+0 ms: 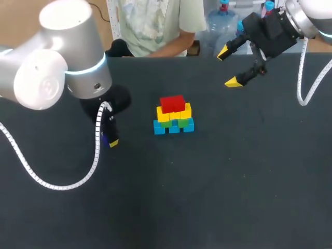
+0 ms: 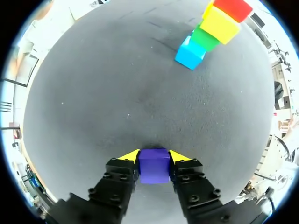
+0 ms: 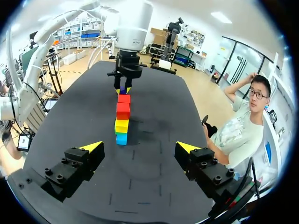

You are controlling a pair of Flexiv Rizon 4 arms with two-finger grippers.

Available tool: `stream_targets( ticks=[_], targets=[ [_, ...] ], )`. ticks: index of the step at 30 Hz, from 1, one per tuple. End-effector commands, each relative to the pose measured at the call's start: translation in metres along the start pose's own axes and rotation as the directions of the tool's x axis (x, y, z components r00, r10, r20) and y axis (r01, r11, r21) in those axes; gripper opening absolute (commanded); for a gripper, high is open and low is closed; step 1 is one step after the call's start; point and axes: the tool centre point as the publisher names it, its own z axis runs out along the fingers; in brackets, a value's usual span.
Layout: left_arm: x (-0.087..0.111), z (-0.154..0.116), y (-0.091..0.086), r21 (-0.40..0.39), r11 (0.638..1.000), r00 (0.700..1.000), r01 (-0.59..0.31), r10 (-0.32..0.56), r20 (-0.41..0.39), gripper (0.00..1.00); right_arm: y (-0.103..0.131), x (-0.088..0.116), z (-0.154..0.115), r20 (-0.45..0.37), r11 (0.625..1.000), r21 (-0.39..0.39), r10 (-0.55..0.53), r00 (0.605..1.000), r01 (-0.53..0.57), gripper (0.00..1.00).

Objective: Place the blue cubes, place green cubes on the blue cubes, place the yellow cubes on the green cubes, then place the red cubes on the yellow cubes, and place purple cube on the red cubes.

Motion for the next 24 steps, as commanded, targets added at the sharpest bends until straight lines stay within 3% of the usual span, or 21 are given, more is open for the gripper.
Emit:
stream_targets(
  ticks=[1, 10, 17, 24],
  targets=[
    [0.001, 0.002, 0.001, 0.008, 1.0, 1.0, -0.026, 0.025, 0.012, 0.0, 0.001, 0.0, 0.0, -0.001, 1.0, 0.002, 0.0, 1.0, 0.0, 1.0],
    [-0.015, -0.025, 0.009, -0.047, 0.993, 0.994, -0.107, 0.108, 0.024, 0.0, 0.001, 0.0, 0.0, -0.001, 1.0, 0.002, 0.0, 1.0, 0.0, 1.0],
    [-0.04, -0.062, 0.021, -0.116, 0.959, 0.963, -0.26, 0.266, 0.035, 0.0, 0.001, 0.0, 0.0, -0.001, 1.0, 0.002, 0.0, 1.0, 0.0, 1.0],
    [-0.068, -0.091, 0.023, -0.141, 0.909, 0.916, -0.392, 0.4, 0.027, 0.0, 0.001, 0.0, 0.0, -0.001, 1.0, 0.002, 0.0, 1.0, 0.0, 1.0]
  ],
)
